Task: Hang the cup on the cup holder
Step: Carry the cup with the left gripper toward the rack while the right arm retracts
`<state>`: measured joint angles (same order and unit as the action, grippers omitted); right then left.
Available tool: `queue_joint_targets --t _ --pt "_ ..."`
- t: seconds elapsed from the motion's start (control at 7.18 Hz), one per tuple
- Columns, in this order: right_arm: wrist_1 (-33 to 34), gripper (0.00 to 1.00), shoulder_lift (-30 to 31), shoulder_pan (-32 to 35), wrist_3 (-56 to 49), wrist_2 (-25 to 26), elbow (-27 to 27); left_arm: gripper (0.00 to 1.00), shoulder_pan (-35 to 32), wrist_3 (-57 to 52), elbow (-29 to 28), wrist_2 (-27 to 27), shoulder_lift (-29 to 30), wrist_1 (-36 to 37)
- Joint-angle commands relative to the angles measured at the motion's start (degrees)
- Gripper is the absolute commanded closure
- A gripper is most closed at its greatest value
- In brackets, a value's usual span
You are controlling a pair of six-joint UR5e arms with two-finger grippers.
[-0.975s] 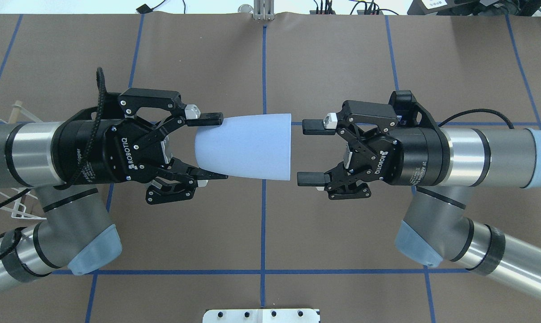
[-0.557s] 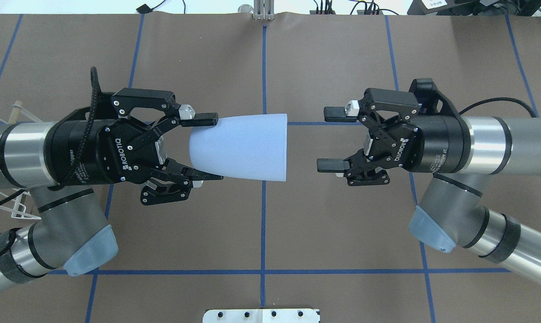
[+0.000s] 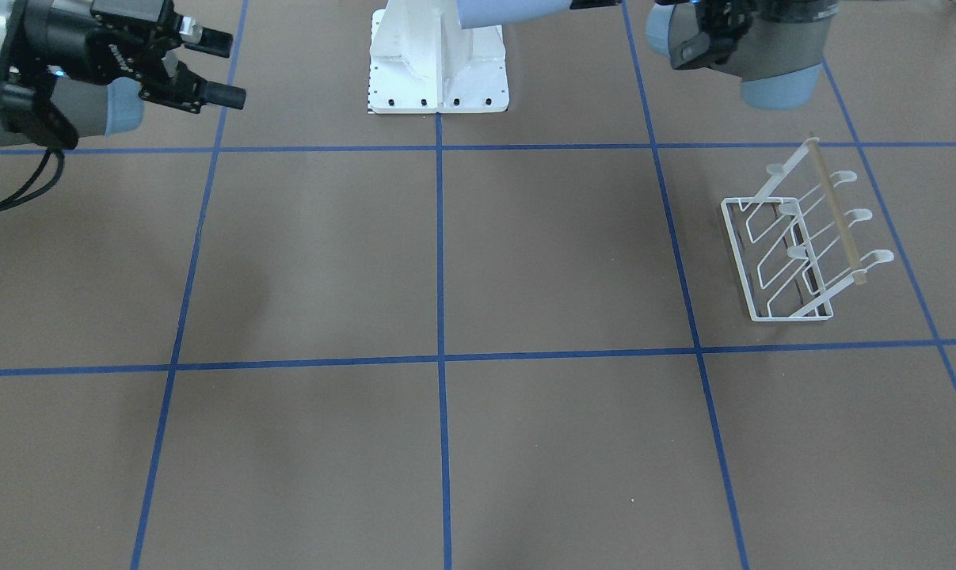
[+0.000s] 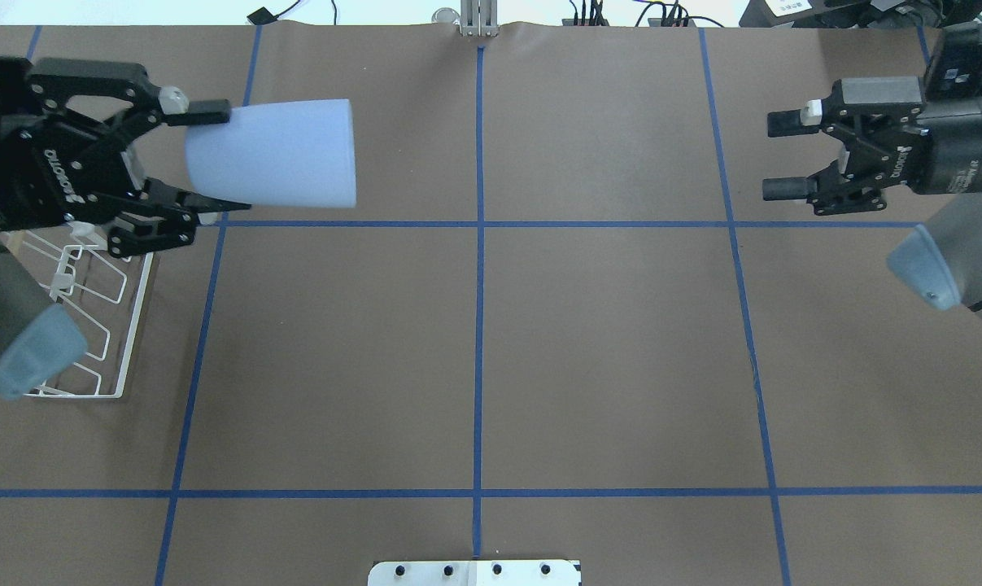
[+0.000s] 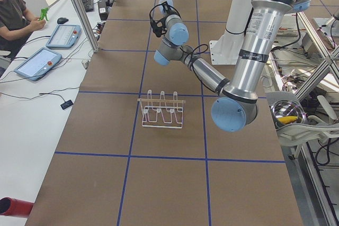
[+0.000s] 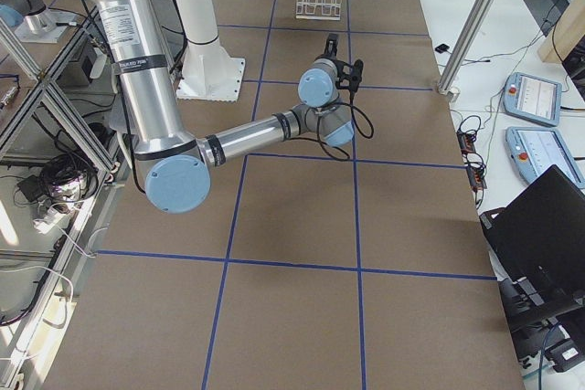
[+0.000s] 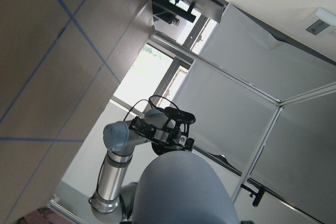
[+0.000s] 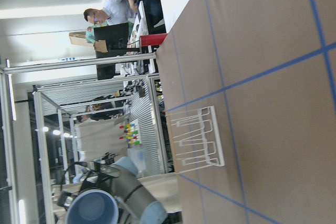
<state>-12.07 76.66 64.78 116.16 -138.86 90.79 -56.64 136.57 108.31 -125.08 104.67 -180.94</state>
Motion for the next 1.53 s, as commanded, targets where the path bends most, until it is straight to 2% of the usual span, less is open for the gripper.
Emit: queue_joint_targets --t 0.0,0.14,0.28,0.42,0.56,0.7,0.84,1.11,1.39 --pt "7.5 0.0 0.5 8.1 -20.1 -7.0 -6.3 1.0 -14.2 -23.2 -2.4 -18.5 -1.3 15.8" --pt "16.0 0.0 0.5 11.5 -30.3 -10.1 -5.9 1.0 -19.0 -34.7 -3.0 -23.4 -2.5 22.8" --pt "23.5 0.0 0.8 14.7 -41.4 -12.6 -6.0 1.0 -22.9 -42.9 -2.8 -23.0 -3.7 29.0" --pt "30.6 0.0 1.4 16.6 -53.3 -13.4 -6.0 1.0 -25.2 -56.9 -2.3 -23.5 -5.9 36.7" --pt "35.1 0.0 2.4 17.7 -59.3 -13.7 -6.0 1.0 -26.1 -66.6 -2.0 -23.2 -6.7 45.2" --pt "37.7 0.0 2.9 18.2 -60.3 -13.7 -6.1 1.0 -26.1 -76.9 -2.1 -22.8 -8.8 51.2" --pt "42.0 0.09 2.5 18.7 -60.4 -13.7 -5.6 1.0 -26.3 -84.9 -1.4 -20.8 -9.0 57.4" --pt "47.5 0.05 0.8 19.4 -59.0 -12.5 -5.4 1.0 -26.2 -86.5 -0.8 -16.4 -9.0 59.0" --pt "48.5 0.07 1.8 20.4 -59.2 -1.5 -4.6 1.0 -26.2 -86.8 -0.6 -13.6 -9.7 59.1"
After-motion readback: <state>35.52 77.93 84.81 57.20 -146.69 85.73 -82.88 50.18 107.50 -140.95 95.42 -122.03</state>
